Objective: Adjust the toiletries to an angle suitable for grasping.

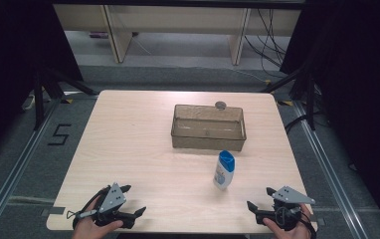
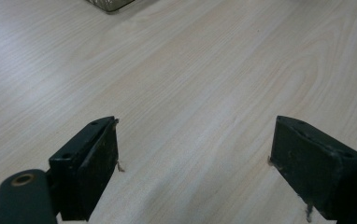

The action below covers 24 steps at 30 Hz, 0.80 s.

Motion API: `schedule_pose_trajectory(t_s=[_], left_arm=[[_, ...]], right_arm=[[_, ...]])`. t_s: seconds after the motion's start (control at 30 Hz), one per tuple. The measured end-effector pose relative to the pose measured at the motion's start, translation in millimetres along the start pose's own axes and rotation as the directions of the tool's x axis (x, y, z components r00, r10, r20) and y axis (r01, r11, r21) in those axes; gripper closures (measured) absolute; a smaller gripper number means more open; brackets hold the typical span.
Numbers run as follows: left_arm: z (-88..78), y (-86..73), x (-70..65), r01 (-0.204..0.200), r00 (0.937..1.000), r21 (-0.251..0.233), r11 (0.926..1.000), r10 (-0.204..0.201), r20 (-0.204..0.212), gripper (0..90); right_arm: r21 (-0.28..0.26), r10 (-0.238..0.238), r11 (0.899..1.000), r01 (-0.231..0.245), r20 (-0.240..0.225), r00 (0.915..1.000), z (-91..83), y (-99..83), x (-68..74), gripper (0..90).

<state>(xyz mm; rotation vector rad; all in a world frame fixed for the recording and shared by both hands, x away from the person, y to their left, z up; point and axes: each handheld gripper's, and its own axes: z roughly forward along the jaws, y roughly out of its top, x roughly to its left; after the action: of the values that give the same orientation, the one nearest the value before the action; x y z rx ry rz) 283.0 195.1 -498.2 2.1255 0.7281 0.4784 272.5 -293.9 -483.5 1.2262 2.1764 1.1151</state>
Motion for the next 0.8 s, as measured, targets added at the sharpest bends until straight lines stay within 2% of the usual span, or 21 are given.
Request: schedule_pose_trajectory(t_s=[0.03,0.07,0.1,0.13,0.17,0.23,0.27,0.3,0.33,0.37,0.43,0.47,0.5,0.53,0.57,0.6,0.7,0.73,0.8], left_arm=[[0.1,-0.1,-0.3,0.002,1.0000,-0.003,1.0000,-0.002,0.000,14.8],[-0.2,-0.1,-0.5,0.000,1.0000,-0.003,1.0000,0.000,0.001,14.8],[-0.3,-0.1,-0.1,-0.004,1.0000,0.002,1.0000,0.004,0.000,14.8],[0.7,0.0,-2.2,0.023,0.9997,-0.022,0.9995,-0.023,0.007,14.8],[-0.4,0.3,-1.3,0.006,1.0000,-0.010,0.9999,-0.006,0.001,14.8],[0.6,-0.1,-2.2,0.022,0.9997,-0.021,0.9995,-0.022,0.006,14.8],[-0.6,0.0,0.6,-0.012,0.9999,0.008,0.9999,0.012,-0.002,14.8],[0.4,-0.3,-0.6,0.008,1.0000,-0.007,0.9999,-0.008,-0.002,14.8],[0.6,-0.2,-1.0,0.013,0.9999,-0.011,0.9999,-0.013,0.000,14.8],[-0.4,-0.1,0.3,-0.008,1.0000,0.006,0.9999,0.008,-0.002,14.8],[-0.6,-0.1,0.5,-0.012,0.9999,0.008,0.9999,0.012,-0.002,14.8],[0.1,-0.1,-0.2,-0.001,1.0000,0.000,1.0000,0.001,-0.002,14.8],[0.6,-0.1,-1.2,0.013,0.9999,-0.012,0.9999,-0.013,0.000,14.8],[0.2,-0.2,-1.4,0.007,1.0000,-0.007,0.9999,-0.007,0.005,14.8],[0.1,-0.2,-1.4,0.001,1.0000,0.001,1.0000,-0.001,-0.005,14.8],[1.1,-0.4,-2.3,0.015,0.9999,-0.012,0.9998,-0.015,0.003,14.8],[1.6,-0.4,-2.3,0.013,0.9999,-0.014,0.9998,-0.013,-0.001,14.8],[1.6,-0.5,-2.3,0.013,0.9999,-0.014,0.9998,-0.013,-0.002,14.8],[0.9,-0.4,-0.2,-0.010,0.9999,0.002,0.9999,0.010,-0.013,14.8]], right_arm=[[0.000,0.000,1.000,0.000,0.000,1.0000,0.0,0.0,0.0,16.5],[0.012,0.035,0.999,-0.035,-0.009,0.9993,-1.0,0.3,2.8,16.5],[0.012,0.035,0.999,-0.035,-0.009,0.9993,-1.0,0.3,2.8,16.5],[0.015,0.039,0.999,-0.039,-0.012,0.9991,-1.3,0.4,3.3,16.5],[0.016,0.037,0.999,-0.037,-0.013,0.9992,-1.1,0.2,3.2,16.5],[0.006,0.029,1.000,-0.029,-0.010,0.9995,0.1,-0.3,2.6,16.5],[0.019,0.043,0.999,-0.043,-0.019,0.9989,-0.8,0.5,3.7,16.5],[0.019,0.043,0.999,-0.043,-0.019,0.9989,-0.8,0.5,3.7,16.5],[0.005,-0.003,1.000,0.003,-0.013,0.9999,0.1,0.7,0.8,16.5],[-0.001,-0.008,1.000,0.007,-0.013,0.9999,0.3,0.8,0.9,16.5],[-0.002,0.001,1.000,-0.001,-0.022,0.9998,0.7,1.2,2.3,16.5],[-0.008,-0.006,1.000,0.006,-0.016,0.9999,1.0,1.5,2.2,16.5],[-0.011,-0.006,1.000,0.005,-0.022,0.9997,0.6,1.8,2.5,16.6],[-0.020,0.005,1.000,-0.006,-0.036,0.9993,1.1,1.9,3.2,17.1],[-0.025,-0.013,1.000,0.012,-0.021,0.9997,-0.3,2.4,2.4,18.0],[-0.040,-0.007,0.999,0.006,-0.024,0.9997,-1.3,2.8,2.5,18.4],[-0.058,0.003,0.998,-0.004,-0.023,0.9997,-3.2,3.5,0.6,18.0],[-0.080,0.006,0.997,-0.008,-0.021,0.9998,-3.1,4.0,0.7,18.2],[-0.086,0.004,0.996,-0.005,-0.019,0.9998,-3.2,4.5,0.9,18.4]])
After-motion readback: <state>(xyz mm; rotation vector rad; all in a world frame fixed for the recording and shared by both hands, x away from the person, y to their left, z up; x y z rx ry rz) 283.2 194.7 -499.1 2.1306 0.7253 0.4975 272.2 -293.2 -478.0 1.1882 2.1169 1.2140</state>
